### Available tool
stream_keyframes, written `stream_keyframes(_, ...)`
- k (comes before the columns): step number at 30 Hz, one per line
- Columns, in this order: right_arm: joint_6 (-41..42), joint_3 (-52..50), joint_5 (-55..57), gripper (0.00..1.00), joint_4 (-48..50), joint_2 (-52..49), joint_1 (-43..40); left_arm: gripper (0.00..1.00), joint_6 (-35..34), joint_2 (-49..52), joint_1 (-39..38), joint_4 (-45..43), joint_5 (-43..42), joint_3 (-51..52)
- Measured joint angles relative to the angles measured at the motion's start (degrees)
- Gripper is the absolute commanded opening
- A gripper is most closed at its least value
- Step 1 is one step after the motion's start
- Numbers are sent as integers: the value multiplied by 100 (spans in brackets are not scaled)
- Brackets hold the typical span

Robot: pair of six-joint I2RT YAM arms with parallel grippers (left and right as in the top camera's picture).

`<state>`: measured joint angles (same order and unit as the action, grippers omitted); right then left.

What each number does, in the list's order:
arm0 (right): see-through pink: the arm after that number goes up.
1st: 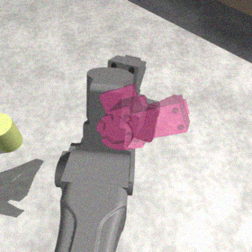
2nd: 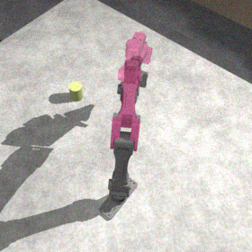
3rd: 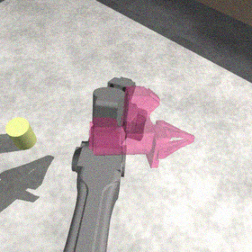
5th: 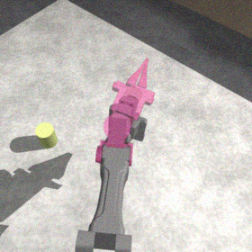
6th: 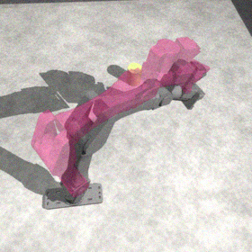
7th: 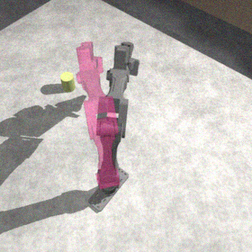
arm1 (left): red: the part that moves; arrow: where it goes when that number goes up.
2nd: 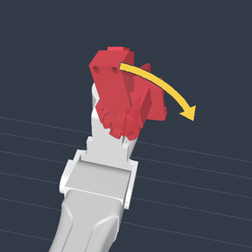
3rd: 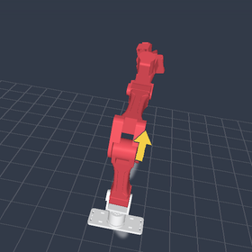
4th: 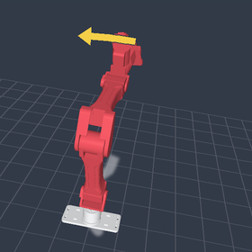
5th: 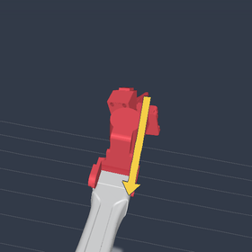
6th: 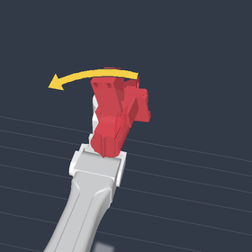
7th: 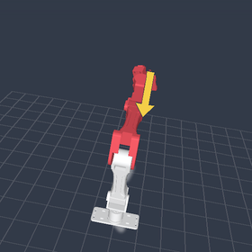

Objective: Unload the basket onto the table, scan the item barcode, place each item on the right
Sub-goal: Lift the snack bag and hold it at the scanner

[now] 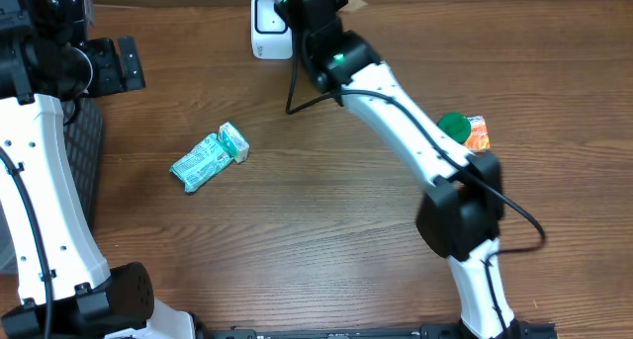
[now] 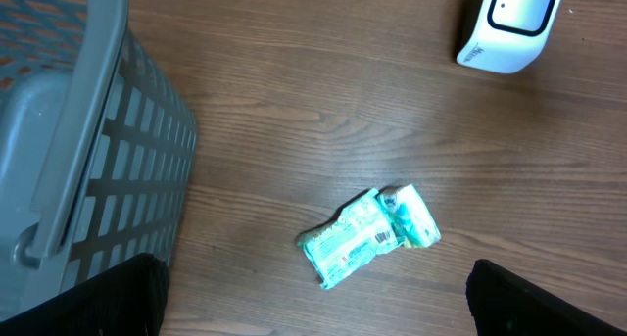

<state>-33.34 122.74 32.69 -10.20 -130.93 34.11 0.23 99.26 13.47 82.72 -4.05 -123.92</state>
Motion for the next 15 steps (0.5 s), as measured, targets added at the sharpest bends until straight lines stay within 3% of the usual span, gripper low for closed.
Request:
stream_keyframes(9, -2201, 0, 682, 4, 1261, -1051, 2, 100, 0, 0, 2, 0, 0, 0)
stream_keyframes(15, -2903, -4, 944, 4, 1539, -1467, 28, 100, 0, 0, 2, -2, 2, 0)
